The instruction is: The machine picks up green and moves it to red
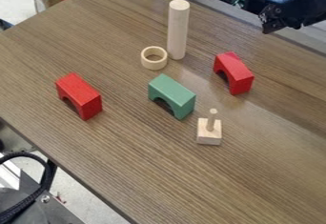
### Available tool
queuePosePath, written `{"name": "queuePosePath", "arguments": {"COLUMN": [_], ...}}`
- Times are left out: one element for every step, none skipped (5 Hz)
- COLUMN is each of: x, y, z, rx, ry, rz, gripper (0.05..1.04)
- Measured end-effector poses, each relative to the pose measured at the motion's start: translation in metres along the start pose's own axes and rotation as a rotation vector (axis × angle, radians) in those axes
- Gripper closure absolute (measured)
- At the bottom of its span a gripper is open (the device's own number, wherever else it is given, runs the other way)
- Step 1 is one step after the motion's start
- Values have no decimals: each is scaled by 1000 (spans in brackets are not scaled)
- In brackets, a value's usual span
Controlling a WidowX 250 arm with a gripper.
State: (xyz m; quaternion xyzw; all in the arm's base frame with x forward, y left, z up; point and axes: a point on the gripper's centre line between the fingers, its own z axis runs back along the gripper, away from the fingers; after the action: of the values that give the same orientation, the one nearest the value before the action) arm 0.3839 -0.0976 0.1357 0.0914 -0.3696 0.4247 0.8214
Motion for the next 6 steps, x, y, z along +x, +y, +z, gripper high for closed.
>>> {"name": "queuePosePath", "arguments": {"x": [-10, -9, 7, 9, 9, 7], "y": [6, 32, 58, 83, 103, 117], "z": [-11, -22, -18, -17, -22, -30], "rx": [38, 124, 179, 234, 302, 356], "ry": [13, 22, 40, 54, 92, 135], "rz": [-25, 17, 110, 182, 254, 312], "gripper": [85, 85, 85, 85, 85, 85]}}
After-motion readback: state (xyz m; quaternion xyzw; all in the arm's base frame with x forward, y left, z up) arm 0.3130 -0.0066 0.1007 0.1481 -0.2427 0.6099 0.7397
